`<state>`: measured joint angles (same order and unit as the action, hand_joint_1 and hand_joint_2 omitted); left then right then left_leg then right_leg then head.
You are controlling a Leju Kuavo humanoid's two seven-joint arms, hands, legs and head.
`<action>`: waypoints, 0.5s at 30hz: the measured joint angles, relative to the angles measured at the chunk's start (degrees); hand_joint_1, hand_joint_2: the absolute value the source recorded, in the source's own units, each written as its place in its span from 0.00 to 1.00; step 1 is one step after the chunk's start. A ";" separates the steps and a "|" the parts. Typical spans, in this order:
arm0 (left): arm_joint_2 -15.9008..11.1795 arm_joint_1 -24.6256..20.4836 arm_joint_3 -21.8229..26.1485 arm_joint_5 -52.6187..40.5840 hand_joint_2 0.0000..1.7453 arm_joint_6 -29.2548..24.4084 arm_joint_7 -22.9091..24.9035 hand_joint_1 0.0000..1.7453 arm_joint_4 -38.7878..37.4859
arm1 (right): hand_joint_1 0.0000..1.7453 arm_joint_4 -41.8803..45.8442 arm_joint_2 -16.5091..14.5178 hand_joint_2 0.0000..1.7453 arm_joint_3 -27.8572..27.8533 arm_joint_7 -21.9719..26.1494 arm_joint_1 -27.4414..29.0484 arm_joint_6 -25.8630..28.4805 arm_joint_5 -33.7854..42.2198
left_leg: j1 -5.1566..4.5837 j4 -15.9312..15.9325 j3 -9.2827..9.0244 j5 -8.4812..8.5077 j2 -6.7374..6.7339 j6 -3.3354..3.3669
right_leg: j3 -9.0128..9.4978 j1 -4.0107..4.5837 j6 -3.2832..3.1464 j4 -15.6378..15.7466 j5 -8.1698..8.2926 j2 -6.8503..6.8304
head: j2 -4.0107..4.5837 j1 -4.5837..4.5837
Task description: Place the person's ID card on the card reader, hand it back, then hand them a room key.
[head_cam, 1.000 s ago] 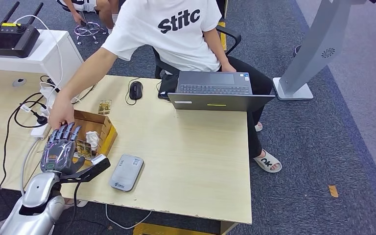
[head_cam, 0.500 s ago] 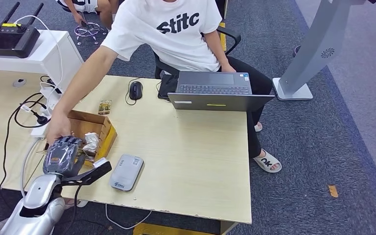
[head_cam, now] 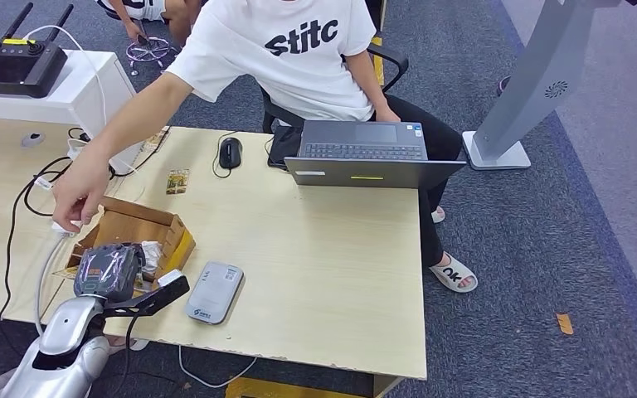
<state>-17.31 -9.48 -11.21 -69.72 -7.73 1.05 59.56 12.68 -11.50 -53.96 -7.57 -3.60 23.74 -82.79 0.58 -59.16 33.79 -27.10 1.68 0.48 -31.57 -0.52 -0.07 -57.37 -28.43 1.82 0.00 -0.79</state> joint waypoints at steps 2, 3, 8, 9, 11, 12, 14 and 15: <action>0.00 0.07 0.00 -0.01 1.00 -0.01 0.00 1.00 0.00 | 0.00 0.00 0.00 1.00 0.00 0.01 0.00 0.00 0.00 | 0.00 0.00 0.00 0.00 0.00 0.00 | 0.00 0.00 0.00 0.00 0.00 0.00 | 0.00 0.00; 0.00 0.10 0.00 -0.02 1.00 -0.02 0.00 1.00 0.00 | 0.00 0.00 0.00 1.00 0.00 0.01 0.01 0.00 0.00 | 0.00 0.00 0.00 0.00 0.00 0.00 | 0.01 0.00 0.00 0.00 0.00 0.00 | 0.00 -0.01; 0.00 0.25 0.00 -0.25 1.00 -0.17 0.12 1.00 0.02 | 0.00 0.00 0.00 1.00 0.00 0.01 0.01 0.00 0.02 | 0.00 0.00 -0.01 0.01 -0.01 0.00 | 0.02 0.00 0.00 0.00 0.01 0.00 | 0.00 -0.01; 0.01 0.28 0.00 -0.36 1.00 -0.26 0.20 1.00 0.02 | 0.00 0.00 0.00 1.00 0.00 0.01 0.01 0.00 0.04 | 0.00 0.00 -0.01 0.01 -0.01 -0.01 | 0.02 0.00 0.00 0.00 0.01 0.00 | 0.00 -0.01; 0.02 0.35 0.00 -0.66 1.00 -0.55 0.46 1.00 0.02 | 0.00 0.00 0.00 1.00 0.00 0.01 0.01 0.00 0.10 | 0.00 0.00 -0.01 0.01 -0.01 -0.01 | 0.01 0.00 -0.01 0.00 0.01 0.00 | 0.00 -0.02; 0.02 0.39 0.00 -0.85 1.00 -0.75 0.66 1.00 0.02 | 0.00 0.00 0.00 1.00 0.00 0.01 0.01 0.00 0.15 | 0.00 0.00 -0.01 0.01 -0.01 -0.01 | 0.01 0.00 -0.01 0.00 0.01 0.01 | 0.00 -0.02; 0.02 0.48 0.00 -1.19 1.00 -1.07 1.02 1.00 0.02 | 0.00 0.00 0.00 1.00 -0.01 0.02 0.01 0.00 0.23 | 0.00 0.00 -0.01 0.00 -0.01 -0.01 | 0.00 0.00 -0.01 0.00 0.01 0.01 | 0.00 -0.02; 0.01 0.51 0.00 -1.29 1.00 -1.16 1.14 1.00 0.02 | 0.00 0.00 0.00 1.00 -0.01 0.03 0.01 0.00 0.27 | 0.00 0.00 -0.01 0.00 -0.02 -0.01 | 0.00 0.00 -0.01 0.00 0.01 0.02 | 0.00 -0.02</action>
<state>-17.30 -8.98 -11.21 -71.01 -8.89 2.19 59.58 12.68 -11.50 -53.98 -7.54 -3.59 23.74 -82.52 0.58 -59.16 33.78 -27.10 1.66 0.48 -31.57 -0.52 -0.08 -57.37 -28.43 1.84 0.00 -0.81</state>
